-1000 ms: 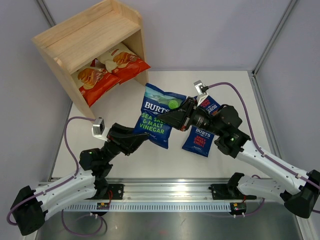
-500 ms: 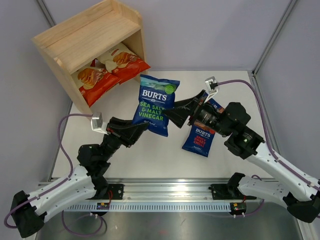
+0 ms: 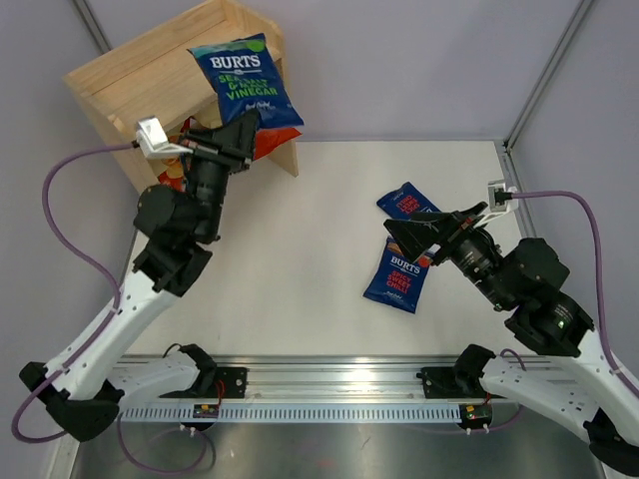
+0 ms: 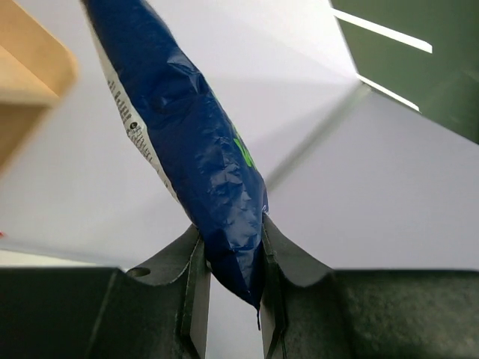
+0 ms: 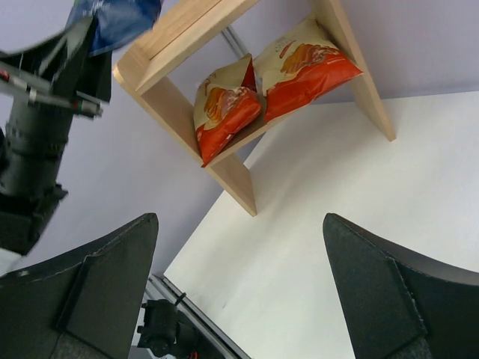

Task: Place and organize the chips bags onto the shelf

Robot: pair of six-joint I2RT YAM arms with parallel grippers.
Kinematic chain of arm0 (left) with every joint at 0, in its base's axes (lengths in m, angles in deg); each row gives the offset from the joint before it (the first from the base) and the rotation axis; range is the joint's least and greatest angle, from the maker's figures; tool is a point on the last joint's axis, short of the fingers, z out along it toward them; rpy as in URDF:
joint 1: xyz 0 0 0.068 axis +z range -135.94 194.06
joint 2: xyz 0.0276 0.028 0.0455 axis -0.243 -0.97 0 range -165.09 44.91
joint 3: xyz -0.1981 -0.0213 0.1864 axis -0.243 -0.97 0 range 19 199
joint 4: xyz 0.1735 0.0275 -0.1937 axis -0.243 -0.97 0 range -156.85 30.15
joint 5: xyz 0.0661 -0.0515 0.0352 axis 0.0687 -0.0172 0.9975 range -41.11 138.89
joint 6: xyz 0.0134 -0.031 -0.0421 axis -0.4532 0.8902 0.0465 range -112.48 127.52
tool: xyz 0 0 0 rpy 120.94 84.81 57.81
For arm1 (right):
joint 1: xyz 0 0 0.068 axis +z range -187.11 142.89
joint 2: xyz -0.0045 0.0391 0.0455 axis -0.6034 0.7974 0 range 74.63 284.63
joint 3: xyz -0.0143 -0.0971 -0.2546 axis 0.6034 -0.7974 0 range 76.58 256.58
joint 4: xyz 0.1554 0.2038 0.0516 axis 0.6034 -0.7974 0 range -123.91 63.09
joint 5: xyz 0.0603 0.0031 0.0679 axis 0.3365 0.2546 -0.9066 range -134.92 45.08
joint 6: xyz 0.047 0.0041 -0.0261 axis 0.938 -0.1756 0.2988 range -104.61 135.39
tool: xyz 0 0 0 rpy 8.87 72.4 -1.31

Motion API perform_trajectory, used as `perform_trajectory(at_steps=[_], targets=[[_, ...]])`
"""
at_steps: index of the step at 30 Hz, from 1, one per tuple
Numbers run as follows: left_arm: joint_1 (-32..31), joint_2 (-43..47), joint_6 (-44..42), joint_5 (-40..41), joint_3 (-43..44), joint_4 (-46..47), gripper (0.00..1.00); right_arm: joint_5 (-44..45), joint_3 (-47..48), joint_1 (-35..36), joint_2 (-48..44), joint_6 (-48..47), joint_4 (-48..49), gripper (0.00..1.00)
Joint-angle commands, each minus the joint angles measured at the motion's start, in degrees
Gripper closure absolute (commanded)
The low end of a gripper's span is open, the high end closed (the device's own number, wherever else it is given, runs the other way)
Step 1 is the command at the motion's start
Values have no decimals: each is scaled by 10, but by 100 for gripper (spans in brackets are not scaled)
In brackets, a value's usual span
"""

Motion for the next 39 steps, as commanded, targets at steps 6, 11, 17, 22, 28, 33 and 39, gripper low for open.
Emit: perform_trajectory(at_steps=[6,11,17,22,28,33,39], targets=[[110,-195,31,81,230,-127,100,45,-21,-3,-49,-13,-56,1],[154,-286,47,89,299,-116,100,37,-28,-3,-76,-14,-63,1],[195,-342,85,88,320,-80,100,28,-35,-3,-82,-22,-66,0],[226,-403,127,80,371,-107,100,9,-44,-3,-86,-19,-62,0],[244,-446,151,87,417,-117,100,7,-65,-2,-100,-13,-58,1],[255,-519,164,62,506,-152,96,0,-65,-3,-101,-12,-60,0],[256,-547,187,38,510,-147,76,3,-61,-2,-100,-21,-65,0]])
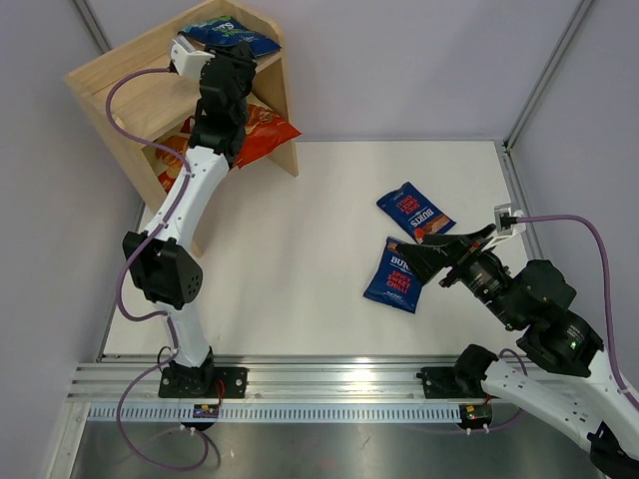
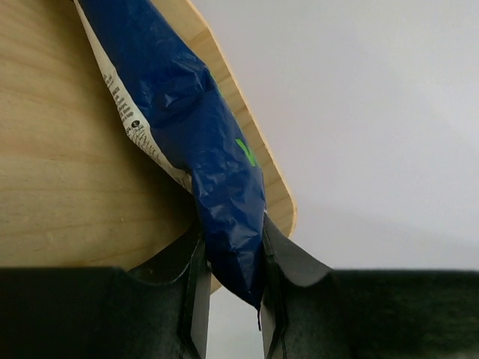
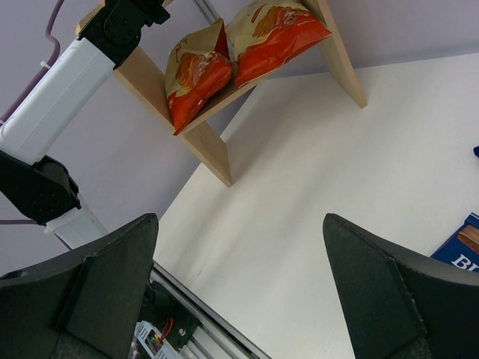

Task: Place and organize the chips bags onto the shelf

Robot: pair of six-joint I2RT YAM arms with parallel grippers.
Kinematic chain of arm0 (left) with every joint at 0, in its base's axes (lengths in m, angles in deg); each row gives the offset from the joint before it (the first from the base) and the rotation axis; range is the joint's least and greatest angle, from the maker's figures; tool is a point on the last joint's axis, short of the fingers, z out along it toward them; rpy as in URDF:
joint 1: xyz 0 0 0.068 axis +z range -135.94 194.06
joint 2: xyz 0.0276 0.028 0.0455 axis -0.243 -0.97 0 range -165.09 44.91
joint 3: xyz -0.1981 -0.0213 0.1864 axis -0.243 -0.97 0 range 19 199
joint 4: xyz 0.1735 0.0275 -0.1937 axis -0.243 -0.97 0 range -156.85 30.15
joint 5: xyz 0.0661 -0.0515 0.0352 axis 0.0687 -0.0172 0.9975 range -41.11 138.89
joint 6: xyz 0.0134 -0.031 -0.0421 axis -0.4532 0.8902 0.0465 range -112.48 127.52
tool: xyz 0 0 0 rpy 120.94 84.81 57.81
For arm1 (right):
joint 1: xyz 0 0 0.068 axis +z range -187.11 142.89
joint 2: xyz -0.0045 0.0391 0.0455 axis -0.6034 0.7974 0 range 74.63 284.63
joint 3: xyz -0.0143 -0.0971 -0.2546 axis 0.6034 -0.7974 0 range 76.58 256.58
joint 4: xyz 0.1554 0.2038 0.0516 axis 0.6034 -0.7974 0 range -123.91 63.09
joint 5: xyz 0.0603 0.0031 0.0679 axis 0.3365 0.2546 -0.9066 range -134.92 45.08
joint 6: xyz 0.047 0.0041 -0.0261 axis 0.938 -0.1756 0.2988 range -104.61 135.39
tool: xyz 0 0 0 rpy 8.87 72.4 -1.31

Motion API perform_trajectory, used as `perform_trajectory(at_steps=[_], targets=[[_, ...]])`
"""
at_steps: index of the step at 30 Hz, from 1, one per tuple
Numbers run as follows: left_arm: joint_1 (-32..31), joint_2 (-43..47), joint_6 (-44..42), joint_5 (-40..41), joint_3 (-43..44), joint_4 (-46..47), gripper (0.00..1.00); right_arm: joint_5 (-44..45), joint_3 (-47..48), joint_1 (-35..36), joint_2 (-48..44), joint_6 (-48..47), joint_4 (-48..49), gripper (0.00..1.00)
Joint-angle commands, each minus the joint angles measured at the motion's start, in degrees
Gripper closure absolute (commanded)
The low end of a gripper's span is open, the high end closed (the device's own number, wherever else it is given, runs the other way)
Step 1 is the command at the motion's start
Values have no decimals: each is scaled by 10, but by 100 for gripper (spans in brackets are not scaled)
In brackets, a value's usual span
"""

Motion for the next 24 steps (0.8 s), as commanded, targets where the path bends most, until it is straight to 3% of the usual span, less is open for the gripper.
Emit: perform_trajectory(at_steps=[1,6,14,17,24], targets=[[4,-11,15,-14,17,1,75,-2,6,-2,-2,-12,8,1],[2,10,-5,-8,17,-22,49,0,17,-2,6,-20,0,1],[5,28,-55,43,74,-182,17,3,21,-2,16,-16,-2,1],[20,28,-60,27,91,-229,2,2,38,-2,41,-28,-23,1],[52,59,-86,-32,83,-267,1,30,107,-13,235,-48,-112,1]])
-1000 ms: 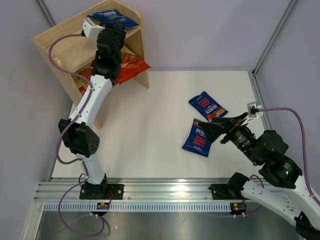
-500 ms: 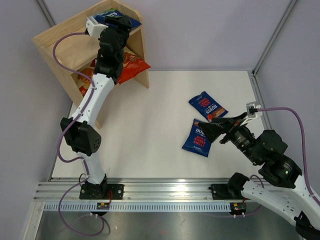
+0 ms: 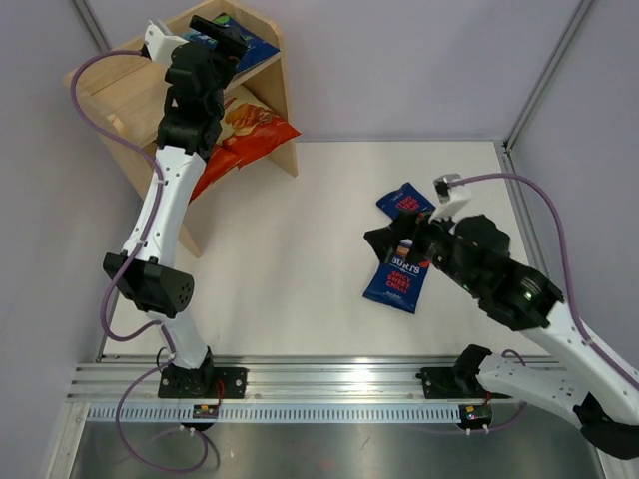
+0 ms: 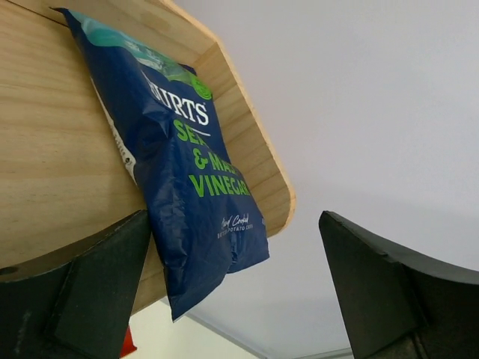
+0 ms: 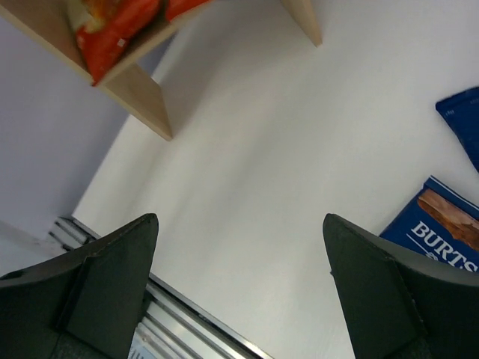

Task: Place and organize the chips bags onto the shelf

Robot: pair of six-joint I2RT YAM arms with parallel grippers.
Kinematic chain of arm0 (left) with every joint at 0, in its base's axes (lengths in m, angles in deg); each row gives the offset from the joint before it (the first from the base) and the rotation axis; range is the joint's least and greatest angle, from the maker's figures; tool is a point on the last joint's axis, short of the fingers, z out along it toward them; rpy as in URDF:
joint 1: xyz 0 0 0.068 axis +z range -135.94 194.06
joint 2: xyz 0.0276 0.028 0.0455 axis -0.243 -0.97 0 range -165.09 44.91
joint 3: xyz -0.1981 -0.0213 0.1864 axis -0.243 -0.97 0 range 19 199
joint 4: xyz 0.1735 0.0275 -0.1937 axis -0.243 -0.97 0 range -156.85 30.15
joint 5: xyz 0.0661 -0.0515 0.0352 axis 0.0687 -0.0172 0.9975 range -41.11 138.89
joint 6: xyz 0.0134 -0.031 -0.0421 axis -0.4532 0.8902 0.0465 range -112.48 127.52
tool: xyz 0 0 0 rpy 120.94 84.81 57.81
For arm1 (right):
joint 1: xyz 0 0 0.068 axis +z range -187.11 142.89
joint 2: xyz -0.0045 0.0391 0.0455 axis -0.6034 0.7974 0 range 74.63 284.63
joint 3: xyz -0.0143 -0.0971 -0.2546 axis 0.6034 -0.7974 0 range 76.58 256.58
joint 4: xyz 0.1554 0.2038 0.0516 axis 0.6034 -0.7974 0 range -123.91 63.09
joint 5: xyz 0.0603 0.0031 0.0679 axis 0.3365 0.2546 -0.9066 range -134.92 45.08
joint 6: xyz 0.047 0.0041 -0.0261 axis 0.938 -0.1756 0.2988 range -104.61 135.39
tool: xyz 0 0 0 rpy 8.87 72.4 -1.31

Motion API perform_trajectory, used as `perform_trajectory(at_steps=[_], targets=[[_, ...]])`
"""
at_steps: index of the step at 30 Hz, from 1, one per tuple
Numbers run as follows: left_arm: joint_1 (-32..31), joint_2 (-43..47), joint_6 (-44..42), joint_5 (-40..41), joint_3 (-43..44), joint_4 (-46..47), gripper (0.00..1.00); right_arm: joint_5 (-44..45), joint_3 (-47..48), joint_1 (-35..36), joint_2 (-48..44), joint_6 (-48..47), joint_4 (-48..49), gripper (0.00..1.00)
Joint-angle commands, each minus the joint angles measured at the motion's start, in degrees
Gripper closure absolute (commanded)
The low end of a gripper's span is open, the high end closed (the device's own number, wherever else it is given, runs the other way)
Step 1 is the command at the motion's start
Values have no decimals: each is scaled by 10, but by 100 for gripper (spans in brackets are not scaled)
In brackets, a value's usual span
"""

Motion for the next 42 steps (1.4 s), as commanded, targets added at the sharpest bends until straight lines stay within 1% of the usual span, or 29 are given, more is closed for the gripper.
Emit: perform_trajectory(at_steps=[1,2,3,5,6,9,11,12,13,15,16,17,18,19,21,23,24,25,27,28,29,30,32,33,34,36,38,40,42], targets=[[34,23,-59,-8,0,-78,1,4,19,-23,97,-19,-41,1],[36,28,-65,-13,3,-80,1,-15,20,-43,114,-14,-40,1],[40,33,-71,-30,6,-85,1,-70,12,-82,145,-11,-32,0],[50,36,-76,-47,13,-98,1,-106,0,-114,166,-3,-4,1],[54,36,-79,-62,18,-105,1,-105,-3,-118,181,-3,1,1],[60,51,-97,-59,23,-134,1,-68,-6,-134,196,-3,-5,1],[61,78,-113,-60,4,-137,1,-62,-11,-176,200,4,-12,1],[61,89,-118,-68,-2,-140,1,-84,-16,-196,205,9,-10,1],[61,115,-131,-79,-9,-135,1,-98,-28,-241,207,15,-5,1],[61,140,-146,-131,-31,-129,1,-112,-43,-270,220,29,2,0],[57,153,-160,-147,-42,-125,1,-93,-55,-282,224,33,4,1],[55,184,-168,-169,-68,-117,1,-73,-60,-293,230,43,1,0],[43,198,-175,-185,-82,-116,1,-23,-67,-299,241,51,-4,1],[37,212,-193,-191,-96,-113,1,4,-70,-302,246,61,-18,1],[26,247,-203,-211,-136,-126,1,57,-88,-317,249,107,-26,1],[11,275,-218,-241,-174,-121,1,34,-136,-338,241,147,5,1],[4,302,-219,-268,-210,-124,1,15,-159,-359,231,162,24,0],[-9,315,-226,-285,-234,-121,1,-19,-208,-371,226,180,64,0],[-27,339,-231,-317,-273,-124,1,-43,-254,-387,224,212,109,1],[-51,365,-237,-326,-321,-115,1,-55,-285,-396,228,220,138,1],[-66,377,-240,-336,-342,-108,1,-57,-296,-399,235,223,147,1],[-90,386,-241,-360,-365,-106,1,-64,-312,-401,249,219,158,4],[-117,402,-253,-387,-414,-104,1,-77,-325,-402,263,201,195,7],[-129,405,-257,-402,-429,-111,1,-85,-335,-403,274,198,208,12],[-150,414,-264,-407,-461,-111,1,-88,-337,-404,280,190,227,14],[-160,427,-266,-432,-495,-99,1,-93,-341,-404,297,186,242,15],[-168,452,-258,-439,-548,-85,1,-99,-334,-405,313,181,244,20],[-172,466,-256,-444,-574,-73,1,-104,-318,-405,334,171,230,26],[-174,484,-256,-446,-601,-75,1,-91,-307,-404,342,170,219,27]])
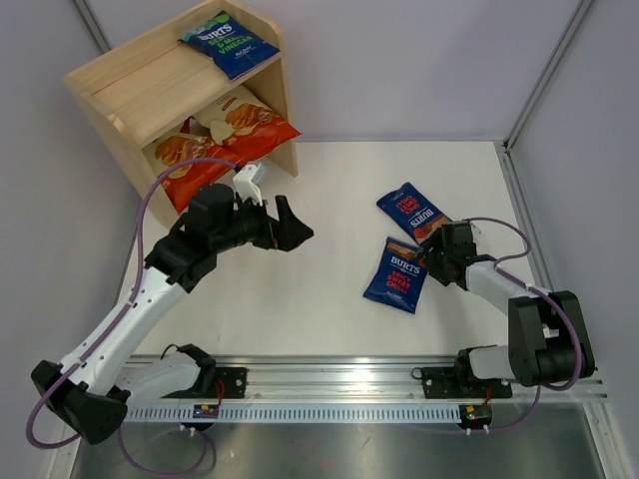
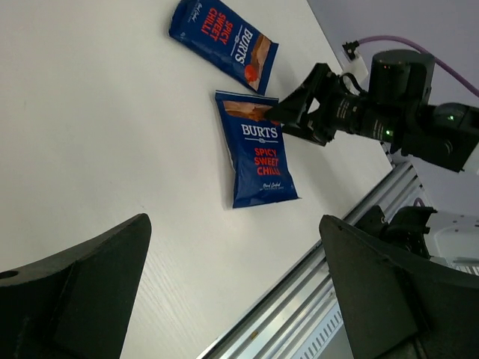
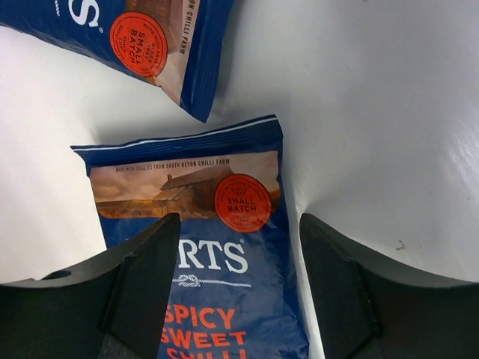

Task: Place and organize the chips bags onto the shelf

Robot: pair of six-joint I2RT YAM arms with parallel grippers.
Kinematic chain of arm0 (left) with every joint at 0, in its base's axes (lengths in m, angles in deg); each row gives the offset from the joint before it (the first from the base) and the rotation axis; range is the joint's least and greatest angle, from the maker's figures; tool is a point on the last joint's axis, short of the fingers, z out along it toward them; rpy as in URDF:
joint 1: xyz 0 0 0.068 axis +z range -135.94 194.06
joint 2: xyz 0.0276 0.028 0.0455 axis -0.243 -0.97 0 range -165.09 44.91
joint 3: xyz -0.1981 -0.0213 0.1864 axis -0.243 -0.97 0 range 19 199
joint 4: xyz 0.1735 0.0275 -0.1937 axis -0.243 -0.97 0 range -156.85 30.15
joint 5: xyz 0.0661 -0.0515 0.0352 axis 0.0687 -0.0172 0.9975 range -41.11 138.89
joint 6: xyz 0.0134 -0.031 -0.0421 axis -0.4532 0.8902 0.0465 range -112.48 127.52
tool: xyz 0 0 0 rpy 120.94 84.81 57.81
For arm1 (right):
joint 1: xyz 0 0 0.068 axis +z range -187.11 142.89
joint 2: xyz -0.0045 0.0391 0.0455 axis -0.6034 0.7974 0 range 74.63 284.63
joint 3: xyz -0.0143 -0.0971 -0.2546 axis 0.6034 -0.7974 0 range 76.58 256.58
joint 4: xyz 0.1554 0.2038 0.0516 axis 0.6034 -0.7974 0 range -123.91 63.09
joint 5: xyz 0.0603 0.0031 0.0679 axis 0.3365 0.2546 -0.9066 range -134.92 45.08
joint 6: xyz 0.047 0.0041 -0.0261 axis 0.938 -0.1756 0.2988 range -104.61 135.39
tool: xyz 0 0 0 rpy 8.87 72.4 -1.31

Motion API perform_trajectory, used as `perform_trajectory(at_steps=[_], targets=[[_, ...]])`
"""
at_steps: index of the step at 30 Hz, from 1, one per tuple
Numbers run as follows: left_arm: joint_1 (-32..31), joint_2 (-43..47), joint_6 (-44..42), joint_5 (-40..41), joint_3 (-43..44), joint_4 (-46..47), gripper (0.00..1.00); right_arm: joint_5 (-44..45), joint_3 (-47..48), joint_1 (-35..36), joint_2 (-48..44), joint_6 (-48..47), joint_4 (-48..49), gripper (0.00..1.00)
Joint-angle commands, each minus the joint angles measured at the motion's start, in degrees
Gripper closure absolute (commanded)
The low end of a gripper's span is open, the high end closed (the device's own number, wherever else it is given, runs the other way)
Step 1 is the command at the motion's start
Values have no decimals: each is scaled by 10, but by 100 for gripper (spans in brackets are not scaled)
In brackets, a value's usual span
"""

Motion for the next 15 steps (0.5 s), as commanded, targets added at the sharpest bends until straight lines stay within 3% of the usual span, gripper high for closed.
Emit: perform_trajectory(at_steps=[1,5,15], targets=[[-4,54,-8,-39,-25,44,1,3,11,-3,25,-14,-22,28],[-5,82,-11,-36,-57,33,1,5,21,-3,31,-19,-39,44],[-5,126,-9,-6,-153,36,1,-52,14,-3,26,-43,-12,100]])
